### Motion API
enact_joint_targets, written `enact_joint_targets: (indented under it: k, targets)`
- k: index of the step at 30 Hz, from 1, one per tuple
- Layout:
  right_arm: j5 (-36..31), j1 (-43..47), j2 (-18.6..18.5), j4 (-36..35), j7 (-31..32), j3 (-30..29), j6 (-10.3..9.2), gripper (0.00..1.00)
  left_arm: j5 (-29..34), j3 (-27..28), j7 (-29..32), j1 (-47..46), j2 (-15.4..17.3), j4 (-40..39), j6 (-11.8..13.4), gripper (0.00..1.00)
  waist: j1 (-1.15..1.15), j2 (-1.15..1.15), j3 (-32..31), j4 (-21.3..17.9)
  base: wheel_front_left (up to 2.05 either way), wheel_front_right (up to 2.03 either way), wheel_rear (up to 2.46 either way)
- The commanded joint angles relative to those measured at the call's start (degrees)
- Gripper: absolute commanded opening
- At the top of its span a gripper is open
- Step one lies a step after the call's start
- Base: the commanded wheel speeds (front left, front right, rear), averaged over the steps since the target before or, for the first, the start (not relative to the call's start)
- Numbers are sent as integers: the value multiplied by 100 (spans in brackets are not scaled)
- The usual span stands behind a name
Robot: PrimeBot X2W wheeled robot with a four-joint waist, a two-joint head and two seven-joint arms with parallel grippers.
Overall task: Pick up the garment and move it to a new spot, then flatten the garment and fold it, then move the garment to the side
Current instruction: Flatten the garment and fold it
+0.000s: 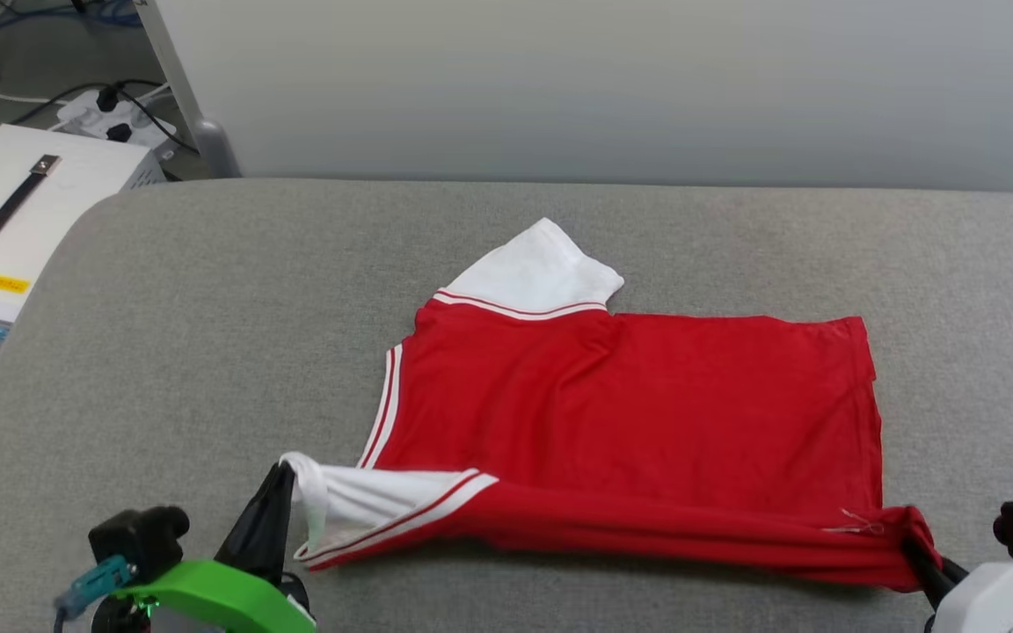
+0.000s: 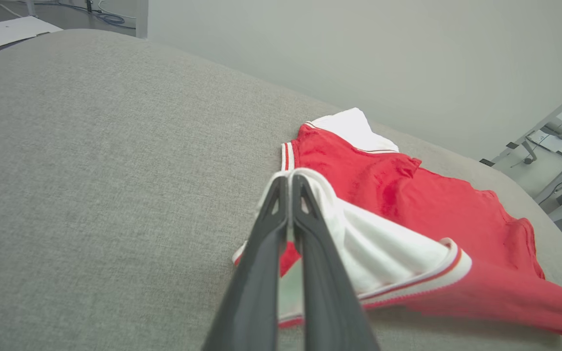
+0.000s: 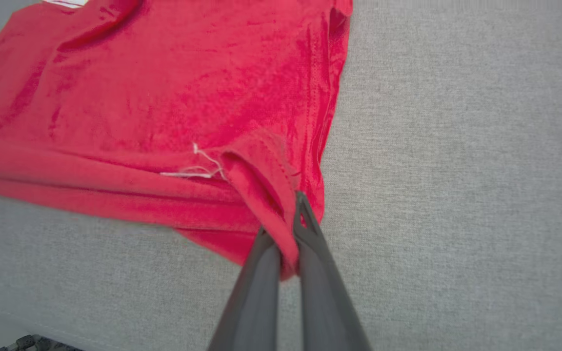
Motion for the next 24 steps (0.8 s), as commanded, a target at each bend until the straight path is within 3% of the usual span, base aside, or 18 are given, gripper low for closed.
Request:
enact_joint_targets:
  k: [1,9,21,22,23,24]
  targets:
    - [-59,-195,-86,15,47,22,-48,0,97,-10,24,-255,-21,119,-45,0,0,0,283,-83,0,0,0]
    - [-326,-1015,-362,372,115,385,-48,0,316,-265,40,-1272,-220,811,-267,0,0,0,950,-113,0,0,0]
    - [-370,-1653,-309,1170,-201,825,-48,0,307,-636,273,-1996,-566,1978,-587,0,0,0,1304,-133,0,0,0]
    - [-373,-1679,-300,1238,-240,844,-48,3,314,-664,285,-2040,-586,2051,-609,0,0,0,1295,-129,0,0,0]
    - [-367,-1694,-290,1291,-266,856,-48,19,315,-686,289,-2071,-603,2103,-630,0,0,0,1283,-125,0,0,0]
    - [-361,-1710,-280,1342,-321,866,-48,42,309,-709,297,-2099,-626,2169,-655,0,0,0,1254,-119,0,0,0]
